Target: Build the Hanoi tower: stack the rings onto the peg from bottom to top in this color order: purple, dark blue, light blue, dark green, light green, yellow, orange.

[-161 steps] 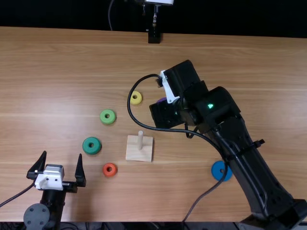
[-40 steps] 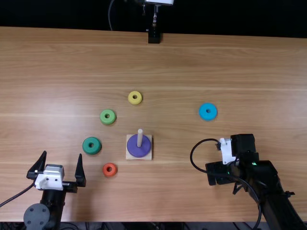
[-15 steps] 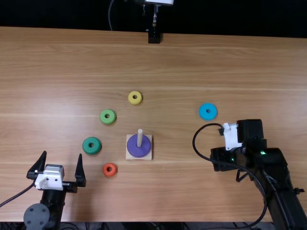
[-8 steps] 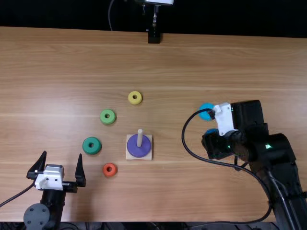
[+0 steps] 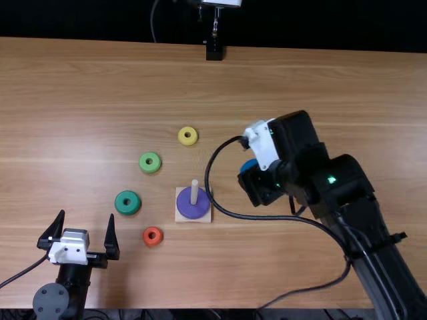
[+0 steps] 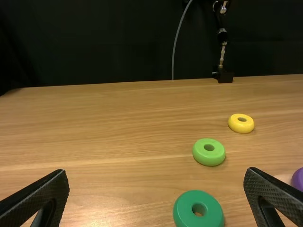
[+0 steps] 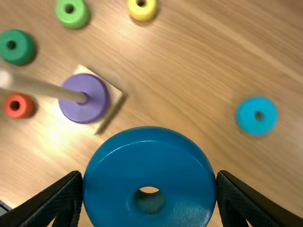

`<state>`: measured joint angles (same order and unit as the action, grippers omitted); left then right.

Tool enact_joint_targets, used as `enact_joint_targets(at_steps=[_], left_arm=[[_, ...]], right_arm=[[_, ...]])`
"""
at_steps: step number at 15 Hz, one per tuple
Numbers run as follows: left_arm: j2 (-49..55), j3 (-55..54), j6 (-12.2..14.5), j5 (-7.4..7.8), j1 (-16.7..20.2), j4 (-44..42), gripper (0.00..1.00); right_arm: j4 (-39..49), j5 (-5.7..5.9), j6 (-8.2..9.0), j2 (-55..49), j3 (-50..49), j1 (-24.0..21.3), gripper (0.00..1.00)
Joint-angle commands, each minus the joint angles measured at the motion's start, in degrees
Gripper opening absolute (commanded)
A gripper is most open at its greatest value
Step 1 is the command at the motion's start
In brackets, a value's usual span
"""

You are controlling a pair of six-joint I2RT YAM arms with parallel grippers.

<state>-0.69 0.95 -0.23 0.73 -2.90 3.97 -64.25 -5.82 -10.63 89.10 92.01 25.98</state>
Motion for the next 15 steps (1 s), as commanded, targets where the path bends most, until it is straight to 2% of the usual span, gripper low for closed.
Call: enact_joint_targets(at_steps=[1,7,13,15], left_arm=[[0.69,-0.95,0.23,0.96,0.17,1.31,1.0],[0.69,-0.95,0.23,0.96,0.17,1.31,1.0],[0.69,-0.95,0.23,0.96,0.17,1.31,1.0],[0.69,-0.95,0.23,0.96,0.17,1.31,1.0]], right_arm=[[-0.04,-0.71,-0.23,1.6,4.41,2.5,0.0],[-3.0,-0.71,-0.02,9.07,13.9,9.53,0.0],[-2.58,-0.71,0.19,14.0,17.24,13.57,0.0],[-2.36,-0.71,0.51,14.61,17.24,13.66,0.0]])
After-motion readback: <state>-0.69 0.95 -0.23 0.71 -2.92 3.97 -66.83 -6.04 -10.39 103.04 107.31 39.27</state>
